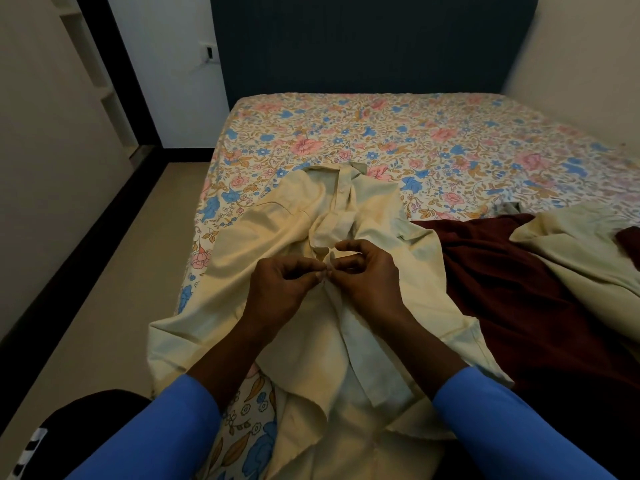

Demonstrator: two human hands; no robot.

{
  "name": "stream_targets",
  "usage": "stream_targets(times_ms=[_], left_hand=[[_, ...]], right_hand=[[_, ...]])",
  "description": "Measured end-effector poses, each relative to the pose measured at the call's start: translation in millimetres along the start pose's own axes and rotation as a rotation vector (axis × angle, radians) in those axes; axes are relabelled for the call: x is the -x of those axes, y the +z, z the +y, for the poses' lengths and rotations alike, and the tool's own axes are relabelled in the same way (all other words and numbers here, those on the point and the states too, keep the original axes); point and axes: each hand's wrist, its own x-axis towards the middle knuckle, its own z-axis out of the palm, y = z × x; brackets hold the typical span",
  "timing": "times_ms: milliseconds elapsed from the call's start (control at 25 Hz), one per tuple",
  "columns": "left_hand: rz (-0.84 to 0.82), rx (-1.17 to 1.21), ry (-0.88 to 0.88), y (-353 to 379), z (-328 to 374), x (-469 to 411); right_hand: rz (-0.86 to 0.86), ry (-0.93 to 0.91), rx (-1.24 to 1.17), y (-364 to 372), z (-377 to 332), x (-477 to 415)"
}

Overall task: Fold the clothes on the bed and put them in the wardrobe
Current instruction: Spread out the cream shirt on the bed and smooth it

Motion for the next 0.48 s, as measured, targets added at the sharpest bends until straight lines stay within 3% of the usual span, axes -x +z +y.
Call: stream_targets(times_ms=[240,480], left_hand=[[0.104,0.103,-0.083,1.9,-2.9,-2.2],[0.047,0.067,-0.073,0.0,0.5,-2.0]], right_hand=[[0.001,-0.098,0.143,2.2,-4.4,2.3],[0.004,-0.264,0.330,0.5,-1.0,2.3]])
